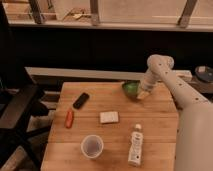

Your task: Drag the ceramic bowl in a circle

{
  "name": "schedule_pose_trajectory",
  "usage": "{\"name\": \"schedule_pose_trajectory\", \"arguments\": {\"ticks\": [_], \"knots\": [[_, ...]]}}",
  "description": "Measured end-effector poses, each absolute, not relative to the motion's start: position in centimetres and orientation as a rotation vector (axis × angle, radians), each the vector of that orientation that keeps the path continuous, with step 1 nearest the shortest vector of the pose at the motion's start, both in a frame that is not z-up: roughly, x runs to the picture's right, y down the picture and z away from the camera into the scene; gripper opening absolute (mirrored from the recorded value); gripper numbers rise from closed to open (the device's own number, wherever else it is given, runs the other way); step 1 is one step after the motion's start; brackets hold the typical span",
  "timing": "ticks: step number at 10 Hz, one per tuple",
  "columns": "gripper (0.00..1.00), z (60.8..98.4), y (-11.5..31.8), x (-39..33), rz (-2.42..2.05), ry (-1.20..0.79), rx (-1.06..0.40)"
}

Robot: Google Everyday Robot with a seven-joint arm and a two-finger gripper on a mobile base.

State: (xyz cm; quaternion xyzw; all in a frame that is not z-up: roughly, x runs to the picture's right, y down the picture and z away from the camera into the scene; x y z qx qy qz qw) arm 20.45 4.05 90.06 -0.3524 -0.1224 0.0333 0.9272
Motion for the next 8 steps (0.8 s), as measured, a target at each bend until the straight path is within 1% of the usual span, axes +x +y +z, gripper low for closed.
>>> {"name": "schedule_pose_trajectory", "arguments": {"ticks": [2, 4, 6, 8], "knots": [[0.0, 91.9, 3.1, 16.1, 0.014, -0.297, -0.721], [0.0, 91.9, 3.0, 11.2, -0.063, -0.38, -0.729], [0.0, 90.1, 3.9, 7.7, -0.128, -0.468, -0.737], [0.0, 87.8, 6.5, 7.1, -0.134, -0.515, -0.781]]}}
